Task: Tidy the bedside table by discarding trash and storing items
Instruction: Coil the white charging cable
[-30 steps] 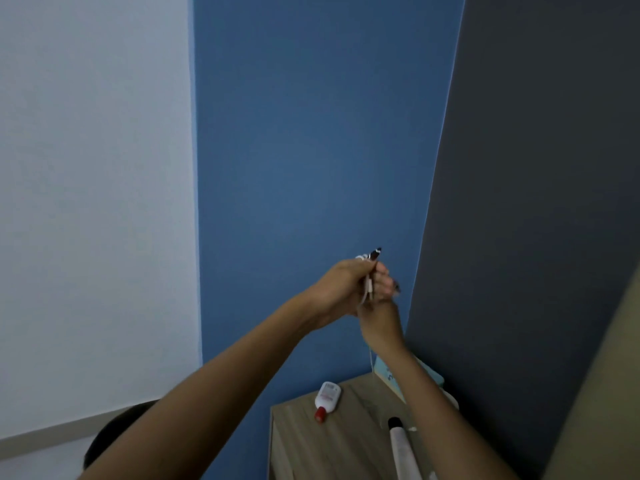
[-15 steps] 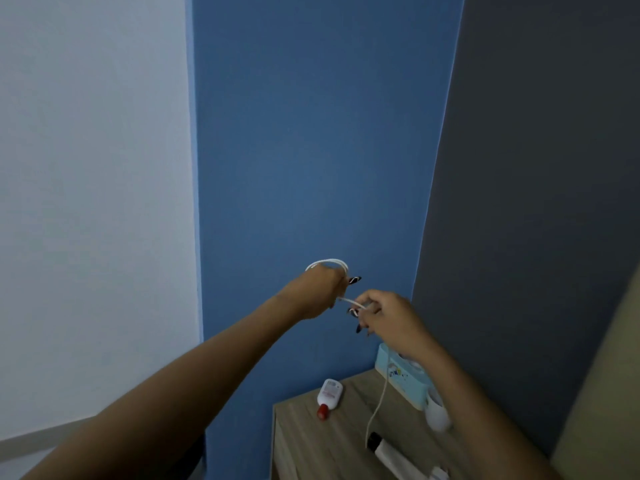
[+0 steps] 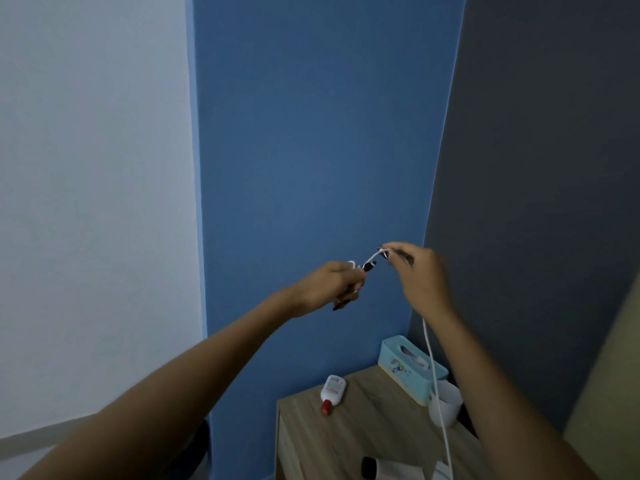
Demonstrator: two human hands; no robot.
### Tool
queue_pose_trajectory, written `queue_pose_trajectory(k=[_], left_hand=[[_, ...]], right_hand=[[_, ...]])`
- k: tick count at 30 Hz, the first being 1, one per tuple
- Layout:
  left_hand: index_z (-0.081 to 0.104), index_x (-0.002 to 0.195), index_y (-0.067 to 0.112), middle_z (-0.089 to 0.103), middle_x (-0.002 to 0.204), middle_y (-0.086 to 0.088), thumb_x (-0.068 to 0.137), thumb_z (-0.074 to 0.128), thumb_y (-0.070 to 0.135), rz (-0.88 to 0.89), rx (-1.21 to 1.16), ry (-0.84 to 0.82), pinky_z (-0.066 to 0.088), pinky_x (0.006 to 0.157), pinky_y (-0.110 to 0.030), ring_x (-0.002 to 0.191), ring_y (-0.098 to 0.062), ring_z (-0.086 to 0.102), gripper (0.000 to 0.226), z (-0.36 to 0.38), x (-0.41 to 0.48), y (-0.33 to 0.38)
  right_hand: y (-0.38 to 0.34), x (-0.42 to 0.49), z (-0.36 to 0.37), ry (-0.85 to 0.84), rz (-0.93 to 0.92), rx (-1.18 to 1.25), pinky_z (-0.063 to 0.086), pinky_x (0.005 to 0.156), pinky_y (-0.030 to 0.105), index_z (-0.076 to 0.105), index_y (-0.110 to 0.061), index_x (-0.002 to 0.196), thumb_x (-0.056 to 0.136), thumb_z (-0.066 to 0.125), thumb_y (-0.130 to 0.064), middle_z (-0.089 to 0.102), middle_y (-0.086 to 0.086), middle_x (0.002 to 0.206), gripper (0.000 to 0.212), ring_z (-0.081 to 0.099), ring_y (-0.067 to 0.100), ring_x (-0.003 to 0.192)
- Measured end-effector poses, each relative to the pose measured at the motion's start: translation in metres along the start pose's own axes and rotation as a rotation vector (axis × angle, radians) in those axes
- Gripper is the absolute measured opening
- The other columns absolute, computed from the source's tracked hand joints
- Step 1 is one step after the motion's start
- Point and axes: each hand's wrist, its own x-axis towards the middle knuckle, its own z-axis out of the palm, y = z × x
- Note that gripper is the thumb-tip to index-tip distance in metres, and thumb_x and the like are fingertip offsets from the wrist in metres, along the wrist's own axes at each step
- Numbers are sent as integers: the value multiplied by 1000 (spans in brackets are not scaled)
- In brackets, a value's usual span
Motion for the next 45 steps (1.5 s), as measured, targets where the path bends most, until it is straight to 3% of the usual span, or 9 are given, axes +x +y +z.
queue_pose_trajectory(k=[7,10,16,21,29,33,37,41,45], left_hand=[[47,74,14,51,57,3,100,32,18,2,-765,-43,41,55,-24,49,-11,47,30,13,13,31],[50,78,11,59,59,0,102,29,16,58,-827,92,50,61,-24,53,-12,56,32,4,24,35],[60,81,1,64,84,-15,102,37,14,202,-111,315,57,85,-32,81,-23,67,33,-33,28,14],[64,68,1,60,73,-1,95,42,16,191,525,333,47,66,-19,63,-7,62,37,-50,11,-15],[61,63,5,52,64,0,99,36,21,76,533,174,39,53,-19,45,-5,49,46,-36,-14,-16],[48,58,9,41,44,2,100,37,35,-24,132,-36,32,44,-24,40,-15,33,50,-9,-25,-3],[40,60,11,33,49,-5,99,37,21,17,-304,-188,30,43,-21,38,-14,27,40,6,-28,19],[38,65,14,37,48,2,98,32,20,47,-708,-129,29,44,-21,34,-8,31,34,6,-16,46],[46,73,13,48,57,0,99,31,17,55,-791,17,36,54,-22,46,-10,43,30,-2,-1,55]], right_hand=[[-18,-28,42,-120,103,97,48,57,22,63,-14,77,93,49,-7,63,-1,65,22,57,-1,53],[-33,-41,57,-285,110,205,54,63,28,59,-22,98,96,46,-7,66,-5,70,19,63,1,54],[-38,-47,51,-421,49,93,59,71,37,64,-28,108,98,44,-15,65,-1,73,26,63,16,66],[-34,-39,24,-445,-6,-50,58,69,39,68,-27,100,95,46,-15,67,-3,71,26,65,16,69],[-23,-23,-4,-353,-144,-295,53,65,44,72,-23,92,95,54,-25,67,-4,75,18,61,18,67],[-15,-11,-10,-231,-199,-248,53,71,36,73,-23,99,94,58,-22,69,-5,87,16,63,13,78],[-23,-13,1,-164,-151,11,48,77,14,72,-20,103,95,54,-15,71,-10,96,20,65,2,89],[-39,-29,27,-162,-46,100,38,55,7,63,-24,93,98,43,-9,60,-15,75,25,55,-13,65],[-58,-39,49,-224,134,112,32,41,13,51,-10,82,99,37,-12,56,5,65,23,51,2,44]])
